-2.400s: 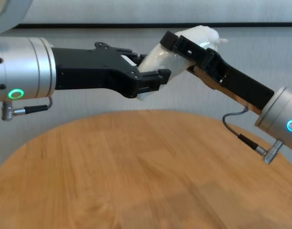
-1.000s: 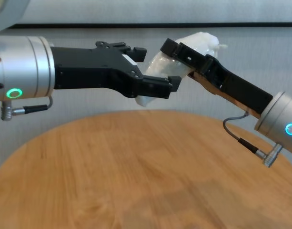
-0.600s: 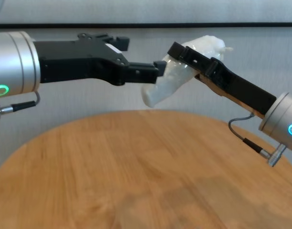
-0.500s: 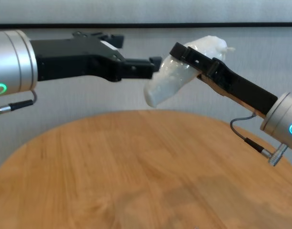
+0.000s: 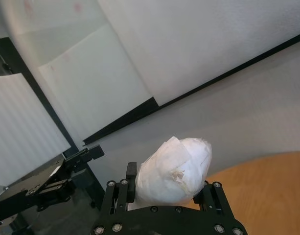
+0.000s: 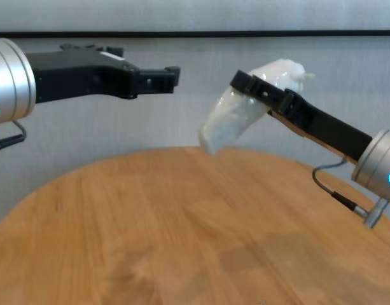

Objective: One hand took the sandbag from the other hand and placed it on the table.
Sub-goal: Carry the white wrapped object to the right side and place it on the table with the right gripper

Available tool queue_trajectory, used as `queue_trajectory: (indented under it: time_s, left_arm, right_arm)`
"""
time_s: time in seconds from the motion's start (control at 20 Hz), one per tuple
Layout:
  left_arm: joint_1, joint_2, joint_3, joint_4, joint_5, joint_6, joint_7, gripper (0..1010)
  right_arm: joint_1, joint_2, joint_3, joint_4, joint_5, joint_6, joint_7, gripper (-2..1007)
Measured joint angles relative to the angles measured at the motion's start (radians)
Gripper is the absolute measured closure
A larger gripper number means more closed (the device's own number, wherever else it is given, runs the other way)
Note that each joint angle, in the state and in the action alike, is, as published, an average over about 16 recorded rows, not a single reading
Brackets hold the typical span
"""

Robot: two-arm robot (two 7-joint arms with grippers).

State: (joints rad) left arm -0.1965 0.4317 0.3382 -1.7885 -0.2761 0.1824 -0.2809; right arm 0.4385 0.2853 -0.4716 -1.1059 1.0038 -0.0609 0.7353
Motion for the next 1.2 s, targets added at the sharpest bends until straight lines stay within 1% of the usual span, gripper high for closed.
queue_trajectory:
  time_s: [0.25, 0.5, 0.75, 0.9, 1.05, 1.2]
  left_arm:
    - [0.017, -0.034, -0.012, -0.021, 0.034, 0.075, 0.074, 10]
    - [0.028, -0.067, -0.018, -0.033, 0.077, 0.129, 0.139, 10]
    - [0.047, -0.099, -0.031, -0.043, 0.129, 0.165, 0.216, 10]
    - [0.058, -0.114, -0.039, -0.048, 0.154, 0.182, 0.250, 10]
    - [0.066, -0.123, -0.046, -0.053, 0.173, 0.195, 0.273, 10]
    - [0.072, -0.128, -0.050, -0.055, 0.185, 0.205, 0.286, 10]
  right_arm:
    - [-0.014, 0.023, 0.001, -0.022, -0.024, 0.016, -0.028, 382]
    - [-0.041, 0.057, 0.005, -0.066, -0.046, 0.034, -0.061, 382]
    - [-0.076, 0.096, 0.012, -0.124, -0.063, 0.049, -0.093, 382]
    - [-0.097, 0.119, 0.019, -0.159, -0.069, 0.057, -0.110, 382]
    - [-0.117, 0.144, 0.028, -0.189, -0.074, 0.066, -0.126, 382]
    - [-0.134, 0.171, 0.036, -0.215, -0.078, 0.078, -0.138, 382]
